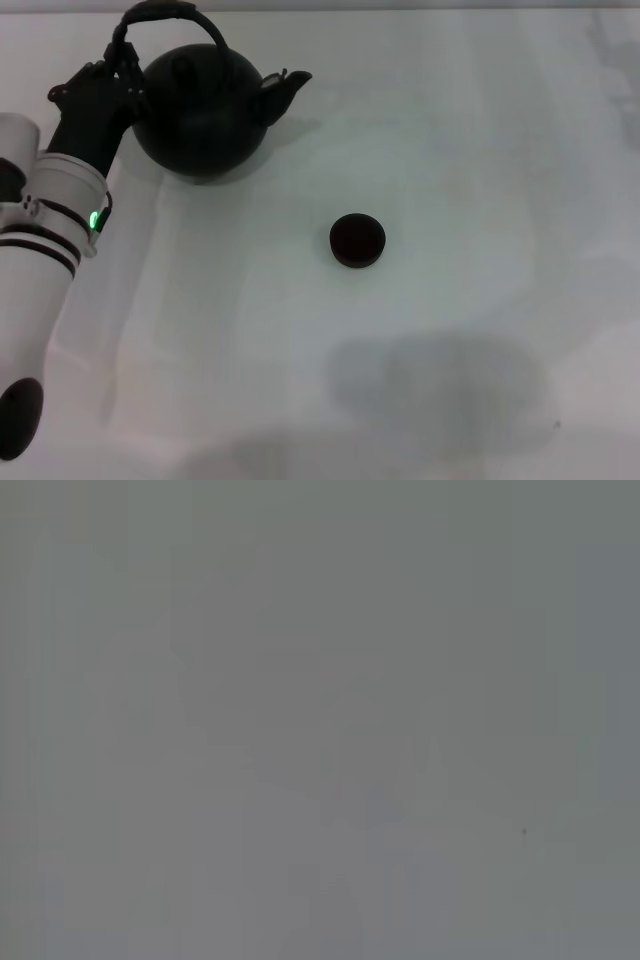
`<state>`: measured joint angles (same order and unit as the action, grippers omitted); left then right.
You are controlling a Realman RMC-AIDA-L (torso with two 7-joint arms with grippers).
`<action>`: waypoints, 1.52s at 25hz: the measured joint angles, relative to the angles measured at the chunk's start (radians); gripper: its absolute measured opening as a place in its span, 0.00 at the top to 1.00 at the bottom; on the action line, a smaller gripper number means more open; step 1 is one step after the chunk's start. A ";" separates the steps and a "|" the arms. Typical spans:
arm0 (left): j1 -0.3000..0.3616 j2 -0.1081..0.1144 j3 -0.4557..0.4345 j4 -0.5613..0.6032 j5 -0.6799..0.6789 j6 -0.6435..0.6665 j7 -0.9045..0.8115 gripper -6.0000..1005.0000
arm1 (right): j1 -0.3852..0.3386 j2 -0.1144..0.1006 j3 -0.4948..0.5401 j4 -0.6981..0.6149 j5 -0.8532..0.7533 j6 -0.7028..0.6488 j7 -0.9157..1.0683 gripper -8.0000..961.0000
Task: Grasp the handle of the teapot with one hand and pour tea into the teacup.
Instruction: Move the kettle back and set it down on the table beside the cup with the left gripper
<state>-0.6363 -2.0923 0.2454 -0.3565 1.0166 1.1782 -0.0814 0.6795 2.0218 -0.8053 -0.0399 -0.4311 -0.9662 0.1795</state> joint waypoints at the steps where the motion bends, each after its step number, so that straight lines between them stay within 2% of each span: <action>1: -0.002 0.000 0.000 0.001 0.001 -0.008 0.000 0.90 | 0.000 0.000 0.000 0.000 0.000 0.000 0.000 0.12; 13: -0.004 -0.001 0.000 0.001 0.031 -0.019 0.002 0.90 | -0.002 0.001 0.000 -0.001 0.000 0.000 0.000 0.12; 26: 0.006 0.000 0.002 0.021 0.118 -0.004 0.002 0.83 | -0.013 0.003 0.000 -0.002 0.000 -0.004 0.003 0.12; 34: 0.027 0.000 0.000 0.026 0.114 0.015 0.002 0.76 | -0.014 0.003 0.000 -0.002 0.000 -0.007 0.004 0.12; 38: 0.043 0.000 0.001 0.025 0.119 0.045 0.002 0.57 | -0.014 0.003 0.000 -0.001 0.000 -0.008 0.004 0.12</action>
<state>-0.5933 -2.0922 0.2465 -0.3312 1.1352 1.2230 -0.0798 0.6654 2.0249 -0.8054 -0.0413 -0.4311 -0.9744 0.1839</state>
